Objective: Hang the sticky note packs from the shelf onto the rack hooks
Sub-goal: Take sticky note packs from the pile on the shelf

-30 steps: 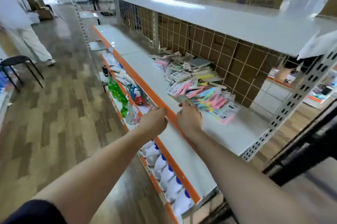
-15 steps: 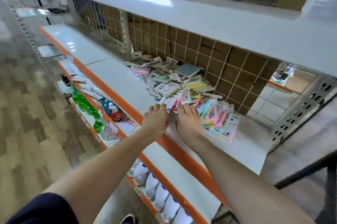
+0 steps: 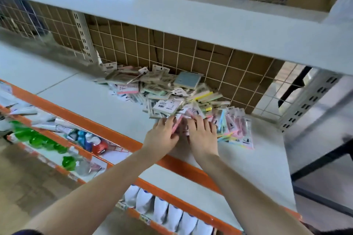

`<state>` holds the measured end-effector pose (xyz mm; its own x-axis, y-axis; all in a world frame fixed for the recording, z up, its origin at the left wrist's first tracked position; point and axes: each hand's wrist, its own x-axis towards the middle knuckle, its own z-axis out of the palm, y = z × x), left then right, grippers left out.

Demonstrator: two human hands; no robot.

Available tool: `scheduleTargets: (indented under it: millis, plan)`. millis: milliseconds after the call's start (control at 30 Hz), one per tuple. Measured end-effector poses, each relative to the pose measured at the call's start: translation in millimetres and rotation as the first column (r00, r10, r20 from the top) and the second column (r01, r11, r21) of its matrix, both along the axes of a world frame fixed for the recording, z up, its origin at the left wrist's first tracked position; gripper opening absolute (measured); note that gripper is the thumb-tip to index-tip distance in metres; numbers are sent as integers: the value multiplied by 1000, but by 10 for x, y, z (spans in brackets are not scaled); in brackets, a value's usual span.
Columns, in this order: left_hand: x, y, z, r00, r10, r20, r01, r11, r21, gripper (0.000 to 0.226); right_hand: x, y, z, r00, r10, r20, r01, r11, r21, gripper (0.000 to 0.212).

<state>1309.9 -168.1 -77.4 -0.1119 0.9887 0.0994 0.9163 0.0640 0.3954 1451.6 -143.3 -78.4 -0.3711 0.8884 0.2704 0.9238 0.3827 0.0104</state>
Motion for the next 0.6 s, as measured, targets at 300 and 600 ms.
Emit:
scheduleTargets:
  millis: [300, 600]
  plan:
    - [-356, 26, 42, 917, -39, 397, -16, 991, 135, 12, 17, -129, 93, 960, 22, -279, -18, 1000, 17, 30]
    - [-337, -132, 37, 583, -21, 812, -132, 984, 121, 30, 154, -306, 279, 407, -253, -878, 249, 955, -160, 5]
